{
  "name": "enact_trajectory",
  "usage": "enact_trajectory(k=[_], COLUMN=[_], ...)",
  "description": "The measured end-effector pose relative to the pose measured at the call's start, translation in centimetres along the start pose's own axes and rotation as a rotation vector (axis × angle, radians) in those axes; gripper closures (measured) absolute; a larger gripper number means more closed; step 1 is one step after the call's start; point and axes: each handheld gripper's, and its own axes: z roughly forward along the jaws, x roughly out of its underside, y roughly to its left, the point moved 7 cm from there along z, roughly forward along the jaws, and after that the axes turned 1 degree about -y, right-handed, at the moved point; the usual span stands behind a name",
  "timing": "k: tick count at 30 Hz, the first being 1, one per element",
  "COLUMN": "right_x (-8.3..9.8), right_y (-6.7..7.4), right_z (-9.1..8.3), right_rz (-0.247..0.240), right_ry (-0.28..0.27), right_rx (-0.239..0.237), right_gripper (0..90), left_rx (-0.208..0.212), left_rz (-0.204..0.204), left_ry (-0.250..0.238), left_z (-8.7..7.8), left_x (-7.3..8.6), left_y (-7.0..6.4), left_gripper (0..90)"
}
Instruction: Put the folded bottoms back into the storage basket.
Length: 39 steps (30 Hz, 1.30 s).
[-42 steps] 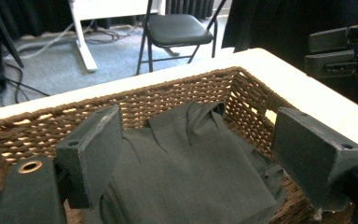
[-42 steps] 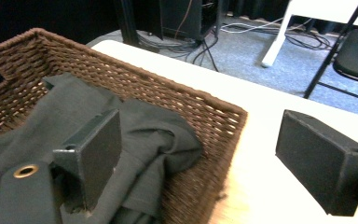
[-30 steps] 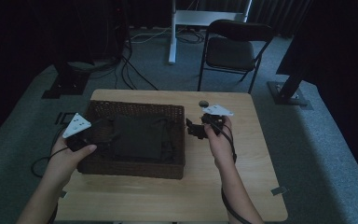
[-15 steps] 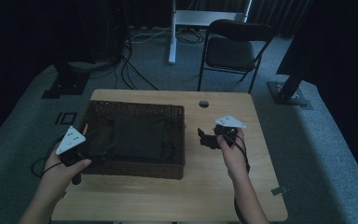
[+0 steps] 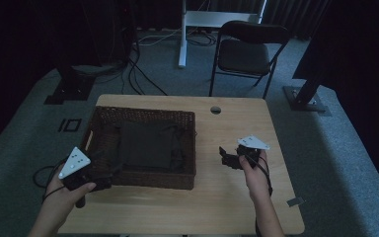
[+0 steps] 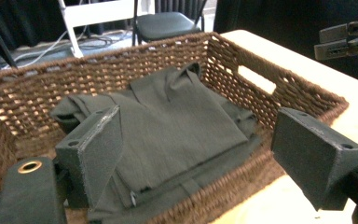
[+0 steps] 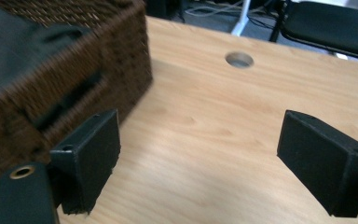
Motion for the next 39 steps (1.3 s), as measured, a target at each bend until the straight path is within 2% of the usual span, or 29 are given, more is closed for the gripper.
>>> enact_trajectory(k=[6, 8, 9, 11, 13, 18, 22, 25, 27, 30, 31, 35, 39], right_x=[2.1, 2.9, 3.2, 3.9, 4.3, 5.2, 6.0, 6.5, 6.9, 7.5, 7.6, 8.3, 8.8], right_y=[-1.4, -1.7, -1.8, -2.2, -2.5, -3.3, -3.8, -4.2, -4.5, -4.9, -5.0, -5.3, -5.5], right_z=[-0.2, -0.3, -0.3, -0.3, -0.3, -0.6, -0.7, -0.8, -0.8, -0.9, -0.9, -0.9, -0.8], right_rz=[0.017, 0.017, 0.019, 0.020, 0.028, 0.041, 0.044, 0.047, 0.045, 0.054, 0.053, 0.060, 0.057], right_ry=[0.018, 0.025, 0.027, 0.040, 0.044, 0.043, 0.057, 0.066, 0.071, 0.078, 0.081, 0.092, 0.108], right_rx=[0.020, 0.026, 0.026, 0.036, 0.038, 0.057, 0.065, 0.075, 0.086, 0.091, 0.095, 0.103, 0.110], right_gripper=[13.0, 12.9, 12.9, 12.9, 12.9, 13.0, 13.1, 13.1, 13.2, 13.2, 13.2, 13.3, 13.3], left_rx=[0.020, -0.014, -0.012, 0.001, 0.001, -0.015, -0.011, -0.035, -0.045, -0.064, -0.072, -0.120, -0.175], left_rz=[0.003, 0.041, 0.046, 0.021, 0.026, -0.011, -0.038, -0.049, -0.076, -0.084, -0.099, -0.107, -0.097], left_ry=[0.018, 0.028, 0.032, 0.039, 0.054, 0.062, 0.077, 0.092, 0.091, 0.102, 0.101, 0.106, 0.115], left_z=[-0.7, -0.9, -0.9, -0.9, -0.9, -1.0, -0.9, -0.8, -0.8, -0.7, -0.6, -0.4, -0.2], left_x=[2.0, 2.6, 2.9, 3.6, 4.3, 5.8, 7.4, 8.6, 9.3, 10.3, 10.6, 11.7, 12.7], left_y=[-1.1, -1.3, -1.4, -1.6, -1.7, -1.4, -1.4, -1.2, -0.9, -0.6, -0.4, 0.3, 1.1], left_gripper=[17.6, 17.6, 17.6, 17.6, 17.6, 17.6, 17.6, 17.6, 17.6, 17.6, 17.6, 17.6, 17.6])
